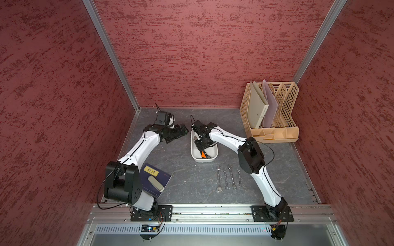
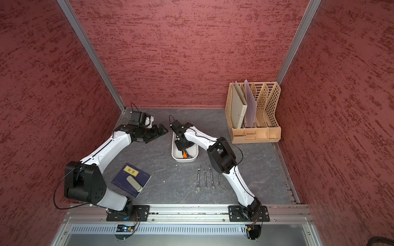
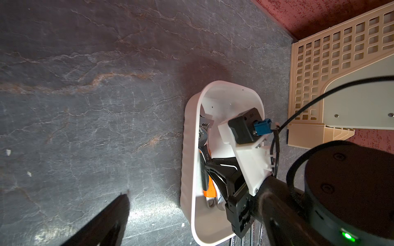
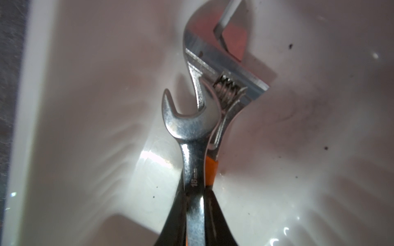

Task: Take out the wrench from the storage box
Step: Pick up the wrench from the storage box.

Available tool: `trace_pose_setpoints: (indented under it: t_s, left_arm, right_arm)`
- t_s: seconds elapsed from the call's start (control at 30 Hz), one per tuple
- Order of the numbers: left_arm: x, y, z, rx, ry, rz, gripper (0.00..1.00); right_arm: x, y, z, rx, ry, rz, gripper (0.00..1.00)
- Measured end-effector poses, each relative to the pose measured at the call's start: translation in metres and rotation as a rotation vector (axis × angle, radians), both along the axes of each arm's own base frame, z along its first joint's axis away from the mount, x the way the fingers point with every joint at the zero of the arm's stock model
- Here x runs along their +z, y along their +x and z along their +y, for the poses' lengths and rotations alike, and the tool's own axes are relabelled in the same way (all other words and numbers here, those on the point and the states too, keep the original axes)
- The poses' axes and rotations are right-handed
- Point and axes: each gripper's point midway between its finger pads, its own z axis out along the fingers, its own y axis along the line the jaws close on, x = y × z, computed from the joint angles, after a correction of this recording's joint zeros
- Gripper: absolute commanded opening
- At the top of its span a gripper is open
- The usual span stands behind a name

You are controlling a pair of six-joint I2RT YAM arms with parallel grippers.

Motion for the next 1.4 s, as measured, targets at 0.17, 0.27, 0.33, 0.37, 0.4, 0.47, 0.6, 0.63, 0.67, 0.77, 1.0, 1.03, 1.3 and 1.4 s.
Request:
trace_pose_setpoints:
  t_s: [0.17,0.27,0.33,0.37,0.4,0.47,0.6,0.63,0.67,0.77,1.0,1.03,1.3,1.4]
  left_arm:
    - [0.002,-0.001,0.001,0.003,-0.001,-0.006,1.0]
    - [0.004,-0.002,0.002,0.004,-0.002,-0.012,1.0]
    - [0.006,-0.003,0.002,0.004,-0.003,-0.015,1.0]
    - [0.006,-0.004,0.002,0.004,-0.003,-0.017,1.0]
    - [0.007,-0.004,0.002,0.004,-0.004,-0.019,1.0]
    - [0.008,-0.004,0.002,0.004,-0.004,-0.023,1.0]
    - [0.012,-0.005,0.002,0.004,-0.007,-0.035,1.0]
    - [0.013,-0.005,0.002,0.003,-0.008,-0.039,1.0]
    - [0.014,-0.005,0.002,0.003,-0.008,-0.043,1.0]
    - [0.017,-0.005,0.002,0.003,-0.011,-0.05,1.0]
    - [0.017,-0.005,0.002,0.002,-0.013,-0.055,1.0]
    - [0.017,-0.005,0.002,0.002,-0.013,-0.054,1.0]
    - [0.016,-0.005,0.002,0.002,-0.012,-0.052,1.0]
    - [0.016,-0.005,0.002,0.002,-0.012,-0.052,1.0]
  right_arm:
    - [0.002,0.001,-0.001,-0.023,0.006,0.001,0.08]
    - [0.003,0.003,-0.002,-0.04,0.011,0.001,0.08]
    - [0.009,0.008,-0.002,-0.053,0.023,-0.009,0.08]
    - [0.012,0.01,-0.003,-0.061,0.029,-0.015,0.08]
    - [0.016,0.013,-0.005,-0.07,0.034,-0.021,0.08]
    - [0.022,0.018,-0.008,-0.089,0.045,-0.03,0.08]
    - [0.037,0.024,-0.014,-0.112,0.065,-0.05,0.16]
    - [0.04,0.024,-0.013,-0.108,0.072,-0.052,0.21]
    - [0.042,0.025,-0.012,-0.1,0.08,-0.053,0.25]
    - [0.045,0.024,-0.01,-0.061,0.096,-0.046,0.4]
    - [0.033,0.03,-0.001,-0.015,0.114,-0.032,0.51]
    - [0.029,0.032,0.001,-0.016,0.116,-0.029,0.52]
    - [-0.007,0.041,0.002,-0.032,0.104,0.013,0.5]
    - [-0.006,0.044,0.004,-0.037,0.118,0.008,0.34]
